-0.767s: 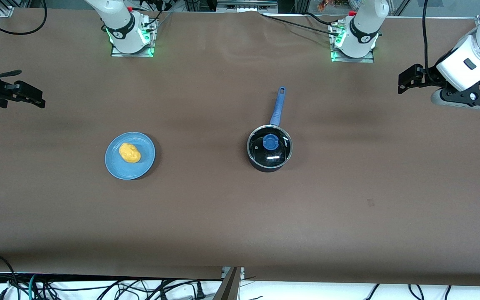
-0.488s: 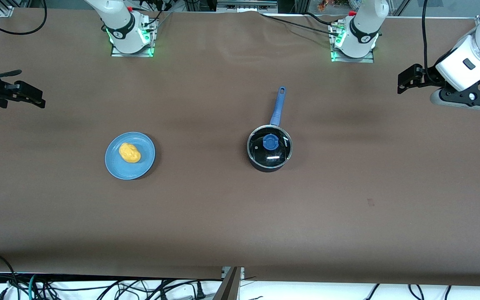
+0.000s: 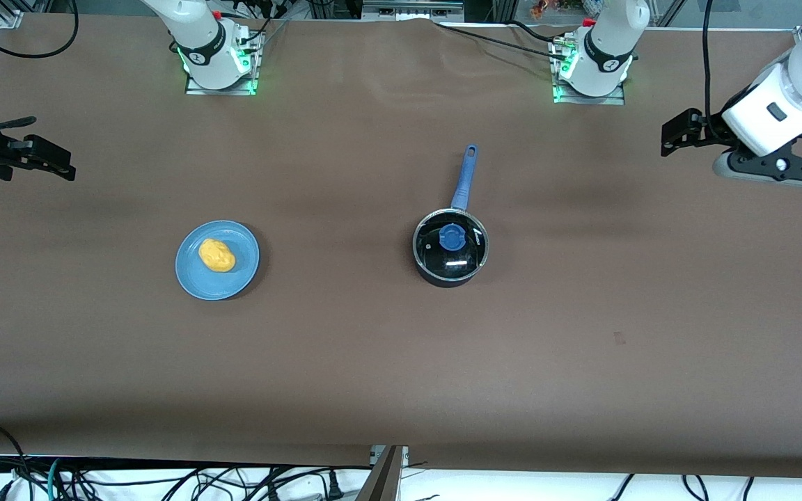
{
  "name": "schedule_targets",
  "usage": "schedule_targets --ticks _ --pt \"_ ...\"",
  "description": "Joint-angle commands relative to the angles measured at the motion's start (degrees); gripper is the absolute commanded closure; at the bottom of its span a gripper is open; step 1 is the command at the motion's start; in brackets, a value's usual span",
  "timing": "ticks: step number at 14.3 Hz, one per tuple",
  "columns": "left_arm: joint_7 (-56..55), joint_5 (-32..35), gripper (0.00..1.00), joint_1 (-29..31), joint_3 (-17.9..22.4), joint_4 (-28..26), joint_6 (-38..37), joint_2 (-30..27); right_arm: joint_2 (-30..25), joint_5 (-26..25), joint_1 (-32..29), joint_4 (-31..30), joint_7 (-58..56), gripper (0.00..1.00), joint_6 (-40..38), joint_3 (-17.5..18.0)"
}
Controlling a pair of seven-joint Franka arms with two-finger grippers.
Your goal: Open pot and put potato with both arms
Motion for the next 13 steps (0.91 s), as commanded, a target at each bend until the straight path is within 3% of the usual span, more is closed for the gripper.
schedule_targets --ticks 1,5,8,13 --pt "1.07 0.59 0.00 -0.68 -0.32 0.55 -1.78 2.50 -0.32 0.25 -0.58 0.35 -0.60 0.00 -0.83 0.41" --pt "-6.61 0.24 0.00 -4.19 -5.93 1.24 -0.13 8.89 -0.23 0.78 -0.58 0.35 -0.60 0.00 -0.74 0.50" --pt "-19.46 -1.07 0.00 -8.57 -6.48 1.33 6.10 13.03 1.25 0.78 -0.06 0.27 -0.25 0.00 0.48 0.85" --pt "-39.06 -0.91 0.00 -18.68 -6.47 1.25 24.10 21.55 7.57 0.08 3.98 0.09 -0.42 0.00 5.83 1.03"
